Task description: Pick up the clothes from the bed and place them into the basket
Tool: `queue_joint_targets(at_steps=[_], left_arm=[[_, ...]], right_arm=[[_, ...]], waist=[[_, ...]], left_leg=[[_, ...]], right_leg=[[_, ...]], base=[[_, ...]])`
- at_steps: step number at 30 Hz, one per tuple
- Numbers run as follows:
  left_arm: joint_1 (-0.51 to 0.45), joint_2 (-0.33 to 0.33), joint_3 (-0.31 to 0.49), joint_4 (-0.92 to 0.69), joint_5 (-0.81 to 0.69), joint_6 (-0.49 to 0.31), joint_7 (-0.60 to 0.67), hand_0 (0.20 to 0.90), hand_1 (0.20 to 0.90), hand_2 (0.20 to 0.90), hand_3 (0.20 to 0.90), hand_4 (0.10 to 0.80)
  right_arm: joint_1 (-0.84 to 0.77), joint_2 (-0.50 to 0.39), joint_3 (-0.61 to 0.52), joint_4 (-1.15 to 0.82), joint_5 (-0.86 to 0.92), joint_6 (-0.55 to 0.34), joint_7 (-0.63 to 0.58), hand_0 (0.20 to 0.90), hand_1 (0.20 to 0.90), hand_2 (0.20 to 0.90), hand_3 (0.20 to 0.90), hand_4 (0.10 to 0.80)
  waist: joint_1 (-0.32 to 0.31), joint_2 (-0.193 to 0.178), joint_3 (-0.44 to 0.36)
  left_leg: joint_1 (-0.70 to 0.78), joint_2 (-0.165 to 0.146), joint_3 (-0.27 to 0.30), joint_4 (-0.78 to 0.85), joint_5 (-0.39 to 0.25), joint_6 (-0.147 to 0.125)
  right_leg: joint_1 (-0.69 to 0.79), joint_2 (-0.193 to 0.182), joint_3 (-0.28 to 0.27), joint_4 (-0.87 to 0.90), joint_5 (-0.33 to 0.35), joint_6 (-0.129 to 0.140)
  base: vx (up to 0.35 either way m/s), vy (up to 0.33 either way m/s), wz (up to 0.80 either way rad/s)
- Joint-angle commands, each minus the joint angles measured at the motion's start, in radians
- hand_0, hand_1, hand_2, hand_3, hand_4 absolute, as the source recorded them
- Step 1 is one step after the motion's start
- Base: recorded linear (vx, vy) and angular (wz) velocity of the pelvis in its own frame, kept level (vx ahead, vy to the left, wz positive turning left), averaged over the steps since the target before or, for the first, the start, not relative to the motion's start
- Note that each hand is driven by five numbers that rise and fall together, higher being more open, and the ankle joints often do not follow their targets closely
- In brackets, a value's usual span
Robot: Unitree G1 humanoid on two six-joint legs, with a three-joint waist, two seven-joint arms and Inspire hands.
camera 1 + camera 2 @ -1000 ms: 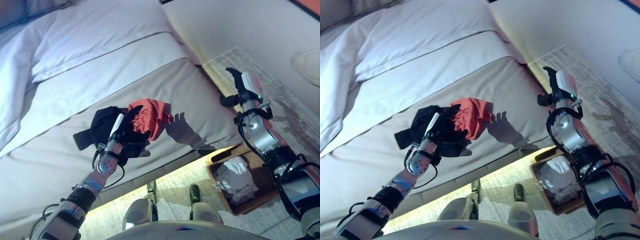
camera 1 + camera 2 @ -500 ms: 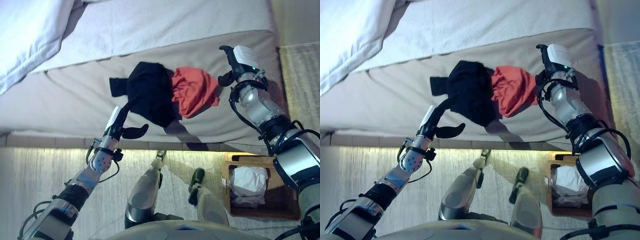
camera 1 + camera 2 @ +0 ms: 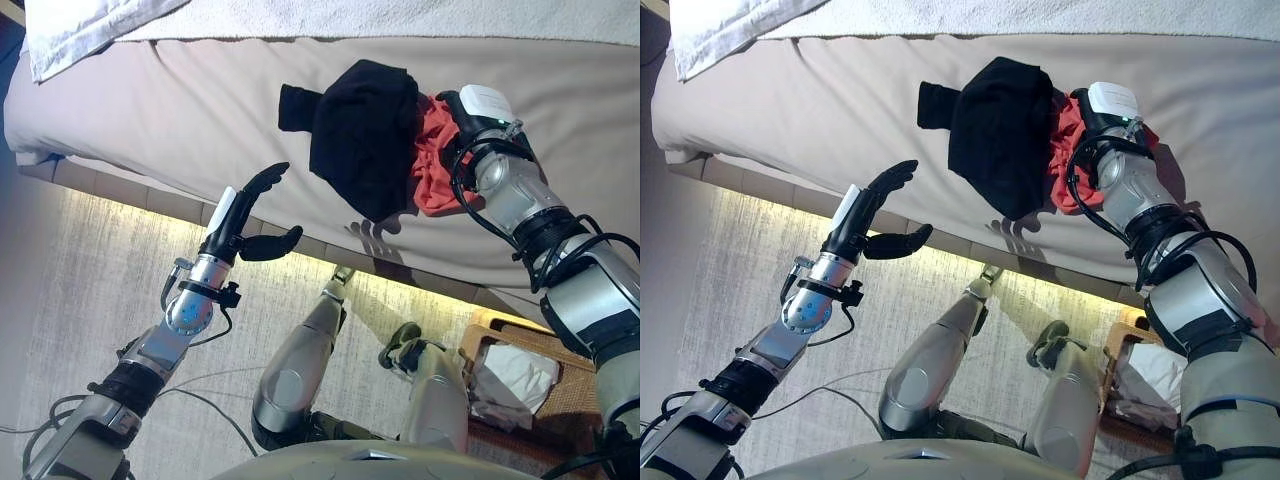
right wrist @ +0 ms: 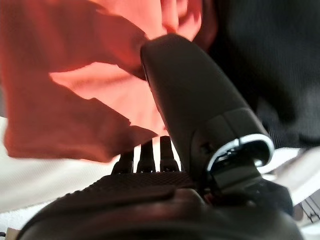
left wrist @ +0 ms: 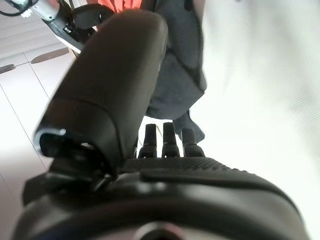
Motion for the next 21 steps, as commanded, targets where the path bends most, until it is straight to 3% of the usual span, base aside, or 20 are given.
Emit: queue_joint_targets(at_steps=[1,5,10,11,12,21], left_arm=[[0.023,0.022,0.061,-0.131,-0.041,-0.112,0.021,0.9,0.9,0.9,0.9,0.8],[0.029,0.03,0.06,-0.145,-0.061,-0.113,0.022,0.9,0.9,0.9,0.9,0.8],[0.033,0.042,0.052,-0.155,-0.059,-0.117,0.025,0.9,0.9,0.9,0.9,0.8],[0.033,0.042,0.054,-0.156,-0.06,-0.12,0.025,0.9,0.9,0.9,0.9,0.8],[0.033,0.041,0.053,-0.162,-0.058,-0.115,0.027,0.9,0.9,0.9,0.9,0.8],[0.013,0.045,0.05,-0.15,-0.051,-0.119,0.019,0.9,0.9,0.9,0.9,0.8]], right_arm=[[-0.08,-0.035,0.073,0.024,-0.05,0.011,0.022,0.9,0.9,0.9,0.9,0.8],[-0.091,-0.023,0.098,0.105,-0.06,0.033,0.106,0.9,0.9,0.9,0.9,0.8],[-0.099,-0.008,0.13,0.181,-0.06,0.127,0.276,0.9,0.9,0.9,0.9,0.8],[-0.099,-0.007,0.131,0.189,-0.051,0.14,0.282,0.552,0.552,0.552,0.494,0.394],[-0.094,-0.002,0.131,0.197,-0.04,0.145,0.272,0.3,0.3,0.3,0.2,0.1],[-0.099,-0.016,0.09,0.249,-0.034,0.081,0.205,0.3,0.3,0.3,0.2,0.1]], waist=[[0.007,-0.001,-0.024],[0.016,0.009,-0.024],[0.019,0.013,-0.024],[0.019,0.013,-0.024],[0.018,0.012,-0.024],[0.005,-0.003,-0.024]], left_leg=[[-0.052,-0.049,0.053,0.248,-0.238,0.072],[-0.104,-0.055,0.054,0.294,-0.249,0.079],[-0.137,-0.054,0.058,0.331,-0.258,0.079],[-0.135,-0.054,0.058,0.331,-0.258,0.078],[-0.132,-0.053,0.058,0.331,-0.258,0.078],[-0.024,-0.034,0.057,0.263,-0.245,0.069]], right_leg=[[-0.044,0.095,-0.02,-0.016,0.089,-0.066],[-0.093,0.096,-0.018,0.02,0.082,-0.07],[-0.115,0.1,-0.017,0.031,0.084,-0.075],[-0.112,0.102,-0.017,0.028,0.083,-0.076],[-0.108,0.103,-0.016,0.027,0.083,-0.077],[0.0,0.118,-0.015,-0.042,0.095,-0.078]], base=[[-0.012,-0.013,0.06],[-0.021,-0.028,0.04],[-0.02,-0.026,0.05],[0.0,0.0,0.0],[0.0,0.0,0.0],[-0.007,-0.003,-0.07]])
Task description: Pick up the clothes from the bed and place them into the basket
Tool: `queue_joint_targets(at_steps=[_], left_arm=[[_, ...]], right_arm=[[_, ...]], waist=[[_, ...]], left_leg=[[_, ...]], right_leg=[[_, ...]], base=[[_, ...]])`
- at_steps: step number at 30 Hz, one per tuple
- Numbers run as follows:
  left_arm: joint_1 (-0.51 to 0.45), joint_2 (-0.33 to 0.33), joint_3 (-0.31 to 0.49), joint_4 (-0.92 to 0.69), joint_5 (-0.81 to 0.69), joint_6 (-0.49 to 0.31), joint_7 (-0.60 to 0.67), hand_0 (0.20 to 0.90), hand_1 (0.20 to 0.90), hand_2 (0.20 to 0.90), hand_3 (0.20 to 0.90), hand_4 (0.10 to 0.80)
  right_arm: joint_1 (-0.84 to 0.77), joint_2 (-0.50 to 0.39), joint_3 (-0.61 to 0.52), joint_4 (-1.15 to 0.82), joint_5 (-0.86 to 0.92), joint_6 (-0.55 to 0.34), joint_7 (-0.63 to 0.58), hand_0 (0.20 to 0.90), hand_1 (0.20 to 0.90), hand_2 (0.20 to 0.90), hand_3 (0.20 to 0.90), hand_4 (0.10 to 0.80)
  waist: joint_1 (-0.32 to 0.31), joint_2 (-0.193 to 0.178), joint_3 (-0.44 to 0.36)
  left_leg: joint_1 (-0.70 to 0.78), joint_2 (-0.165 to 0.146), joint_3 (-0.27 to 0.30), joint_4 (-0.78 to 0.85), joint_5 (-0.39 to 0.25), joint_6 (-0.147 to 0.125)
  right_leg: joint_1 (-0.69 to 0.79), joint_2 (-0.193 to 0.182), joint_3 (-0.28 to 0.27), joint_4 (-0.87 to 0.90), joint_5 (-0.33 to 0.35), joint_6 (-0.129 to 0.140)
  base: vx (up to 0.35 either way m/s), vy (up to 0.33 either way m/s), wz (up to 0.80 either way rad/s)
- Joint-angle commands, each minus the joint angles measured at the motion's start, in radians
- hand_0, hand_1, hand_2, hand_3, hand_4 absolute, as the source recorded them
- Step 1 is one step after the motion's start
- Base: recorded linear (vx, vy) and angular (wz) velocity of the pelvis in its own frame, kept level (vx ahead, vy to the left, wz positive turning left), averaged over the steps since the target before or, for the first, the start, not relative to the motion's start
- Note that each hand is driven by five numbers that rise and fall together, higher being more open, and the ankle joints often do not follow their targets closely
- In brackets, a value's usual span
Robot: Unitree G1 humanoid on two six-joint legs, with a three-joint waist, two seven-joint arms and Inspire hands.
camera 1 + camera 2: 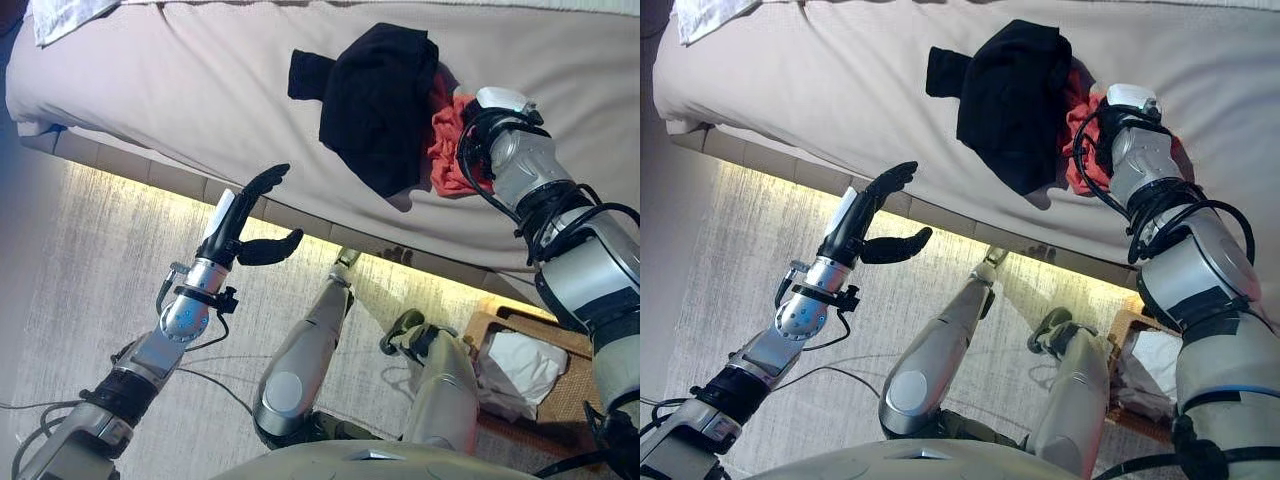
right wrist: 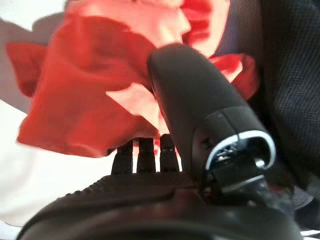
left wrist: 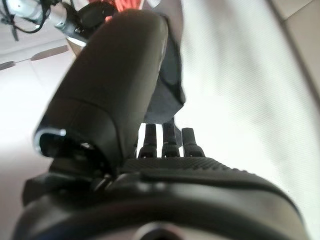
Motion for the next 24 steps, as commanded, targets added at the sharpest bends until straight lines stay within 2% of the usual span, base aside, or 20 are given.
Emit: queue_joint_targets(at_steps=[1,4,5,6,11,13,16,24], left_arm=[[-0.018,0.014,0.05,-0.103,-0.03,-0.115,0.019,0.9,0.9,0.9,0.9,0.8],[-0.017,0.008,0.048,-0.1,-0.024,-0.108,0.022,0.9,0.9,0.9,0.9,0.8],[-0.022,0.006,0.048,-0.094,-0.023,-0.111,0.021,0.9,0.9,0.9,0.9,0.8],[-0.02,0.005,0.049,-0.089,-0.02,-0.111,0.023,0.9,0.9,0.9,0.9,0.8],[-0.028,-0.012,0.052,-0.07,-0.004,-0.094,0.066,0.9,0.9,0.9,0.9,0.8],[-0.027,-0.021,0.056,-0.056,0.001,-0.082,0.083,0.9,0.9,0.9,0.9,0.8],[-0.028,-0.027,0.057,-0.043,0.002,-0.067,0.094,0.9,0.9,0.9,0.9,0.8],[-0.018,-0.056,0.063,0.008,0.022,-0.001,0.116,0.9,0.9,0.9,0.9,0.8]], right_arm=[[0.024,-0.068,0.036,0.018,0.034,-0.012,-0.06,0.3,0.3,0.3,0.2,0.1],[0.031,-0.088,0.007,-0.023,0.096,-0.05,-0.143,0.3,0.3,0.3,0.2,0.1],[0.033,-0.096,-0.012,-0.041,0.125,-0.071,-0.186,0.3,0.3,0.3,0.2,0.1],[0.038,-0.102,-0.032,-0.06,0.137,-0.085,-0.206,0.3,0.3,0.3,0.2,0.1],[0.097,-0.142,-0.117,-0.218,0.197,-0.132,-0.341,0.3,0.3,0.3,0.2,0.1],[0.135,-0.168,-0.149,-0.296,0.201,-0.162,-0.375,0.3,0.3,0.3,0.2,0.1],[0.172,-0.2,-0.176,-0.363,0.204,-0.189,-0.403,0.3,0.3,0.3,0.2,0.1],[0.369,-0.296,-0.362,-0.55,0.164,-0.306,-0.404,0.3,0.3,0.3,0.2,0.1]], waist=[[-0.022,-0.009,-0.022],[-0.037,-0.017,-0.022],[-0.043,-0.017,-0.022],[-0.051,-0.02,-0.022],[-0.107,-0.044,-0.022],[-0.139,-0.059,-0.045],[-0.172,-0.076,-0.077],[-0.294,-0.121,-0.212]], left_leg=[[0.048,-0.033,0.063,0.173,-0.237,0.068],[0.094,-0.025,0.066,0.153,-0.24,0.063],[0.094,-0.022,0.064,0.139,-0.213,0.063],[0.109,-0.02,0.066,0.132,-0.216,0.064],[0.213,-0.001,0.091,0.068,-0.22,0.064],[0.265,0.013,0.105,0.022,-0.218,0.065],[0.308,0.025,0.119,-0.023,-0.213,0.07],[0.489,0.061,0.228,-0.188,-0.206,0.076]], right_leg=[[0.086,0.118,-0.032,-0.149,0.123,-0.038],[0.133,0.121,-0.023,-0.185,0.131,-0.036],[0.135,0.121,-0.031,-0.203,0.157,-0.044],[0.146,0.122,-0.026,-0.214,0.16,-0.043],[0.232,0.144,0.015,-0.311,0.192,-0.031],[0.27,0.158,0.044,-0.37,0.21,-0.022],[0.303,0.166,0.07,-0.432,0.234,-0.012],[0.438,0.204,0.178,-0.625,0.31,0.031]], base=[[-0.017,0.014,-0.13],[-0.024,0.027,-0.14],[-0.068,0.051,-0.15],[-0.076,0.055,-0.12],[-0.006,0.043,-0.3],[0.034,0.052,-0.32],[0.045,0.038,-0.42],[0.1,0.042,-0.45]])
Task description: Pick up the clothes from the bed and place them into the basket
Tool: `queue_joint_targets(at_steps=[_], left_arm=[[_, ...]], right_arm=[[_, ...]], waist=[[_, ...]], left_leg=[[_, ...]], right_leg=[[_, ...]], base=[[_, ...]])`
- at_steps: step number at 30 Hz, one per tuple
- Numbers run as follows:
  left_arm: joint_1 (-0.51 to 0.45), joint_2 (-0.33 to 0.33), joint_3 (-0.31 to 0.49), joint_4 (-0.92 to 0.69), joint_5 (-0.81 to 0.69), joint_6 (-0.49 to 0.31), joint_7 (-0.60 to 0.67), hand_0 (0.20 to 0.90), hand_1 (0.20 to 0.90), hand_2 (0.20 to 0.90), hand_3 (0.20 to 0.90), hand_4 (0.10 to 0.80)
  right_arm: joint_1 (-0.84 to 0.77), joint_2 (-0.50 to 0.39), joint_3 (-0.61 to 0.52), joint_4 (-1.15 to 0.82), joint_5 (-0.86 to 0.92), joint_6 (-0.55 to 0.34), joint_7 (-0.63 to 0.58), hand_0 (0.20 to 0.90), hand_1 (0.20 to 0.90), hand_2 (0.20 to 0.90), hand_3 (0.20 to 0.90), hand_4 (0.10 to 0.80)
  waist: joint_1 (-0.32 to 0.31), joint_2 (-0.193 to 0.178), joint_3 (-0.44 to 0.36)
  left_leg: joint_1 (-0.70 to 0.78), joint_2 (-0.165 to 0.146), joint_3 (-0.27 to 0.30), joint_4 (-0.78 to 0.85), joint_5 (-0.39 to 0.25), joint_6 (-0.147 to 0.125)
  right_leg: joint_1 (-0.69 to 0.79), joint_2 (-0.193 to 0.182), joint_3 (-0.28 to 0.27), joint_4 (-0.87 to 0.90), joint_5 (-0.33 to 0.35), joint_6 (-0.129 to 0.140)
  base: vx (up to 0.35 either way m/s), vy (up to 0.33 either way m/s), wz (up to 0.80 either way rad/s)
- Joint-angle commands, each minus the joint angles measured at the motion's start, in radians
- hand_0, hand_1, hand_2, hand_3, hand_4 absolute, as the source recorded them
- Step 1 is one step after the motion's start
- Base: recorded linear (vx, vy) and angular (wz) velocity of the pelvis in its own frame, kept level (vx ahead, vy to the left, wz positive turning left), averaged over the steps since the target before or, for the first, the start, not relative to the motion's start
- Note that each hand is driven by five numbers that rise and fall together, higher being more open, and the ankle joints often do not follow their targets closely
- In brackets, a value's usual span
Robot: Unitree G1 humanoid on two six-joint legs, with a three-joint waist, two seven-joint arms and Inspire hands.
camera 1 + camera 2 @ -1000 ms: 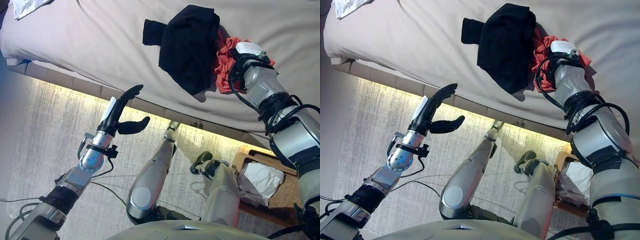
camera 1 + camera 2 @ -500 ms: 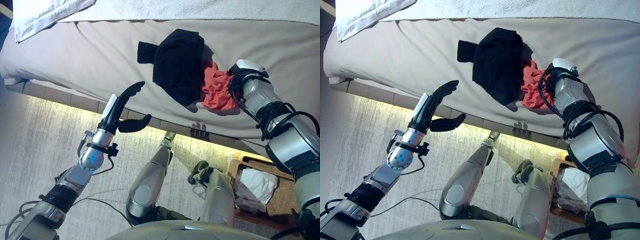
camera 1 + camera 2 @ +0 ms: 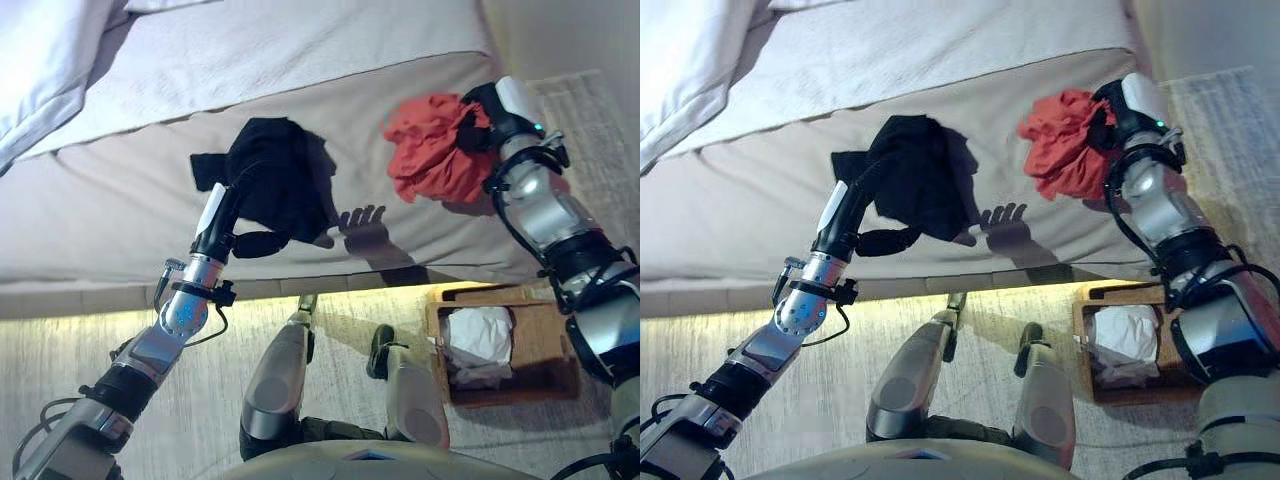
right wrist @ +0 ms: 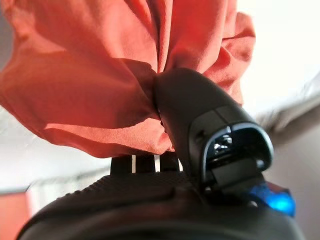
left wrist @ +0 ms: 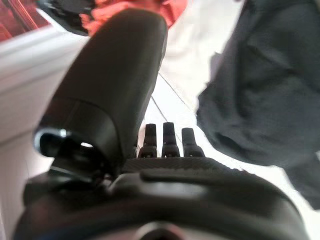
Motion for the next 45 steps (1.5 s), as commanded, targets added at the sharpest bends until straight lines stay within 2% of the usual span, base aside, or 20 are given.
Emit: queue_joint_targets(at_steps=[1,5,10,16,22,26,32,37,45], left_arm=[[0.023,-0.052,0.062,0.003,0.016,-0.039,0.032,0.9,0.9,0.9,0.9,0.8],[0.047,-0.061,0.089,0.041,-0.02,-0.01,0.001,0.9,0.9,0.9,0.9,0.8],[0.044,-0.08,0.109,0.094,-0.028,-0.01,-0.029,0.9,0.9,0.9,0.9,0.8],[0.006,-0.091,0.111,0.132,-0.004,0.016,-0.045,0.9,0.9,0.9,0.9,0.8],[0.008,-0.117,0.123,0.145,-0.005,0.059,-0.055,0.9,0.9,0.9,0.9,0.8],[0.009,-0.129,0.122,0.143,0.008,0.082,-0.073,0.9,0.9,0.9,0.9,0.8],[-0.013,-0.131,0.094,0.146,0.0,0.099,-0.101,0.9,0.9,0.9,0.9,0.8],[-0.046,-0.137,0.053,0.165,-0.01,0.098,-0.095,0.9,0.9,0.9,0.9,0.8],[-0.081,-0.15,-0.009,0.174,-0.024,0.103,-0.093,0.9,0.9,0.9,0.9,0.8]], right_arm=[[0.054,-0.12,-0.054,-0.105,-0.039,-0.104,-0.071,0.3,0.3,0.3,0.2,0.1],[0.188,-0.162,-0.173,-0.191,-0.036,-0.104,-0.046,0.3,0.3,0.3,0.2,0.1],[0.305,-0.182,-0.279,-0.243,-0.046,-0.083,-0.03,0.3,0.3,0.3,0.2,0.1],[0.444,-0.165,-0.374,-0.255,-0.039,-0.034,0.008,0.3,0.3,0.3,0.2,0.1],[0.618,-0.115,-0.457,-0.211,-0.013,-0.067,0.091,0.3,0.3,0.3,0.2,0.1],[0.662,-0.078,-0.451,-0.117,0.017,-0.06,0.125,0.3,0.3,0.3,0.2,0.1],[0.633,-0.041,-0.398,0.1,0.053,-0.071,0.128,0.3,0.3,0.3,0.2,0.1],[0.581,-0.024,-0.372,0.302,0.054,-0.124,0.134,0.3,0.3,0.3,0.2,0.1],[0.534,-0.006,-0.34,0.416,0.055,-0.179,0.133,0.3,0.3,0.3,0.2,0.1]], waist=[[-0.076,-0.046,-0.224],[-0.121,-0.055,-0.294],[-0.162,-0.063,-0.333],[-0.222,-0.062,-0.355],[-0.288,-0.059,-0.382],[-0.308,-0.054,-0.393],[-0.321,-0.031,-0.398],[-0.322,-0.007,-0.393],[-0.32,0.032,-0.384]], left_leg=[[0.084,-0.035,0.022,0.055,-0.195,0.05],[0.148,-0.016,0.051,-0.027,-0.182,0.047],[0.192,-0.002,0.074,-0.099,-0.17,0.046],[0.223,0.017,0.121,-0.184,-0.147,0.042],[0.25,0.034,0.188,-0.182,-0.157,0.039],[0.26,0.043,0.231,-0.171,-0.166,0.035],[0.256,0.05,0.266,-0.137,-0.182,0.032],[0.251,0.048,0.277,-0.131,-0.189,0.034],[0.242,0.038,0.27,-0.137,-0.189,0.035]], right_leg=[[0.078,0.085,-0.001,-0.202,0.126,-0.048],[0.111,0.095,0.053,-0.257,0.159,-0.029],[0.118,0.103,0.104,-0.296,0.188,-0.009],[0.11,0.12,0.157,-0.342,0.222,0.011],[0.11,0.136,0.212,-0.358,0.236,0.015],[0.114,0.147,0.238,-0.371,0.245,0.014],[0.1,0.155,0.255,-0.356,0.246,0.013],[0.092,0.154,0.267,-0.362,0.254,0.019],[0.08,0.144,0.261,-0.372,0.257,0.023]], base=[[0.135,0.011,-0.37],[0.104,0.003,-0.39],[0.02,-0.017,-0.3],[-0.065,-0.017,-0.34],[0.011,-0.011,-0.21],[0.011,-0.047,-0.26],[0.005,-0.043,-0.19],[-0.008,-0.016,-0.12],[-0.011,-0.003,-0.01]])
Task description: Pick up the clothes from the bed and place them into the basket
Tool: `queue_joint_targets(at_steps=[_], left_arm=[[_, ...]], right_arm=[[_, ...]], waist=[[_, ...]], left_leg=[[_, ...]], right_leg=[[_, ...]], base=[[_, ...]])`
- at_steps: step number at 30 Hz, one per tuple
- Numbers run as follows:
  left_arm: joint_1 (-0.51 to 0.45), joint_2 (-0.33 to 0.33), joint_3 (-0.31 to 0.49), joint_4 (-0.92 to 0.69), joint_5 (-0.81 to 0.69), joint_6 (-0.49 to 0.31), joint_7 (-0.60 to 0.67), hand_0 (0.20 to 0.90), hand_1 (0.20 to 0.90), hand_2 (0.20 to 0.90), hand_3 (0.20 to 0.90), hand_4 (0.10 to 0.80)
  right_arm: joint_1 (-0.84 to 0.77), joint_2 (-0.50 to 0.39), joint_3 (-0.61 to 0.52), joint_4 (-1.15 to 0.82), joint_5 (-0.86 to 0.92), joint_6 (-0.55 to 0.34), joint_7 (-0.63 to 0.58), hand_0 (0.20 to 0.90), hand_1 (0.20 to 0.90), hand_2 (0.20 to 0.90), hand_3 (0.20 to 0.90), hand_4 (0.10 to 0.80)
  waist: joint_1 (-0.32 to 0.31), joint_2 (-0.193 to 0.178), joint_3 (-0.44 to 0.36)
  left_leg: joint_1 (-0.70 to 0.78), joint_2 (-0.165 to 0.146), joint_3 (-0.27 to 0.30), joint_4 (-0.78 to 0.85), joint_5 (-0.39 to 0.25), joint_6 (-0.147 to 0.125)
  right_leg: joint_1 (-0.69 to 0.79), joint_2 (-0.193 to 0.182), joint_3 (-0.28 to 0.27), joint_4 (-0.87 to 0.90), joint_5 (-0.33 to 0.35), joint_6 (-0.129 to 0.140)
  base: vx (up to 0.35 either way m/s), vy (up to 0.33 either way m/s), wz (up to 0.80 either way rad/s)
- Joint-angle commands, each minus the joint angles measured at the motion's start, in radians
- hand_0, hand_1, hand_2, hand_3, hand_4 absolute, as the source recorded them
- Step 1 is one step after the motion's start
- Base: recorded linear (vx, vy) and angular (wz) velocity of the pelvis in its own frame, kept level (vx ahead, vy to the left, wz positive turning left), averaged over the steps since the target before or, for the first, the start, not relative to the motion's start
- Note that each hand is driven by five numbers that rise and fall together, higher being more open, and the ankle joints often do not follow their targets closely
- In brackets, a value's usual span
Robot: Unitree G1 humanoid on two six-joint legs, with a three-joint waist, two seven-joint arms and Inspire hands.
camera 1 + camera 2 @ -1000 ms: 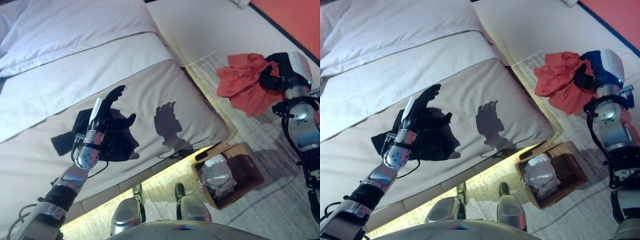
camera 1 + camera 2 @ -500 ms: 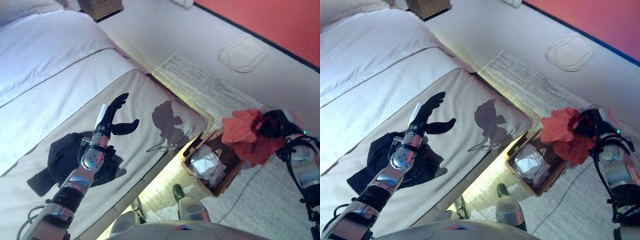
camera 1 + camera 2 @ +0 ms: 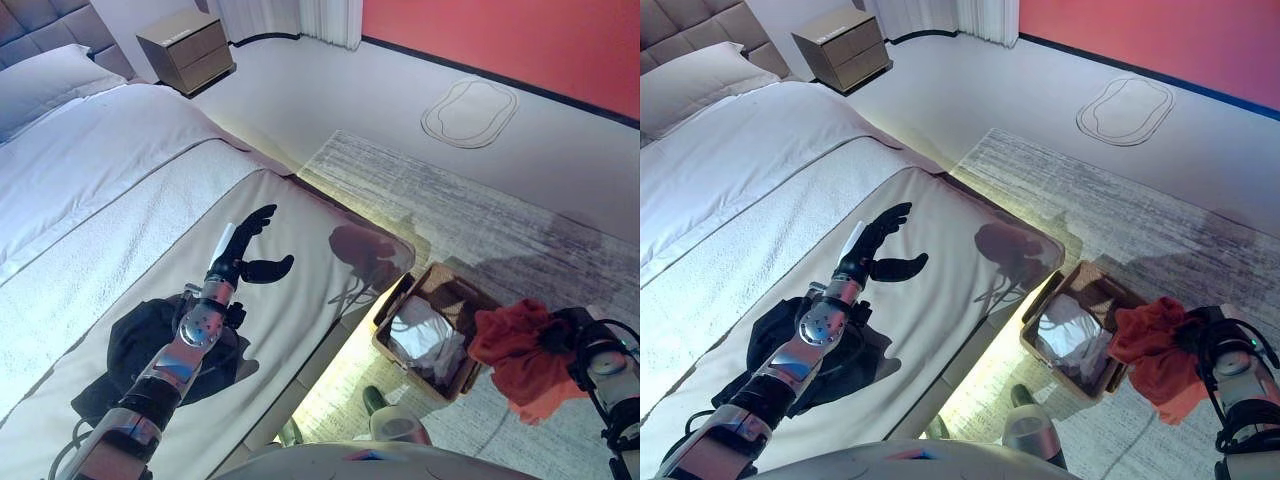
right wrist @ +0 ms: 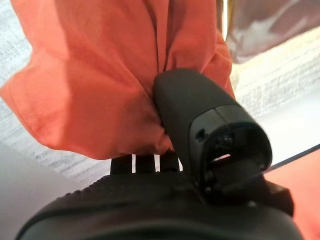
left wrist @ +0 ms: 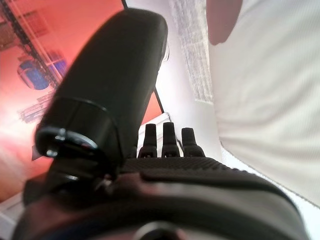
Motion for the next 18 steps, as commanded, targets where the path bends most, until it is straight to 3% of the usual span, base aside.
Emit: queue_joint_targets(at_steps=[1,17,18], left_arm=[[-0.114,0.006,-0.003,-0.017,-0.023,-0.065,0.023,0.9,0.9,0.9,0.9,0.8],[-0.093,0.015,-0.011,-0.03,-0.034,-0.07,0.015,0.9,0.9,0.9,0.9,0.8],[-0.091,0.014,-0.01,-0.03,-0.031,-0.072,0.016,0.9,0.9,0.9,0.9,0.8]], right_arm=[[-0.181,-0.059,0.012,0.018,0.01,-0.087,-0.053,0.3,0.3,0.3,0.2,0.1],[-0.181,-0.029,0.059,-0.058,-0.012,-0.052,-0.093,0.3,0.3,0.3,0.2,0.1],[-0.186,-0.029,0.062,-0.061,-0.021,-0.041,-0.099,0.9,0.9,0.9,0.9,0.8]], waist=[[0.033,0.002,-0.022],[0.055,0.008,-0.017],[0.058,0.007,-0.015]], left_leg=[[0.031,-0.036,-0.037,0.076,-0.161,0.038],[0.032,-0.045,-0.077,0.043,-0.145,0.037],[0.031,-0.045,-0.08,0.042,-0.143,0.036]], right_leg=[[-0.078,0.061,-0.02,0.062,0.045,-0.014],[-0.072,0.06,-0.045,0.053,0.04,-0.018],[-0.072,0.06,-0.047,0.053,0.039,-0.019]], base=[[0.0,0.0,0.0],[-0.003,-0.013,0.06],[0.0,0.0,0.0]])
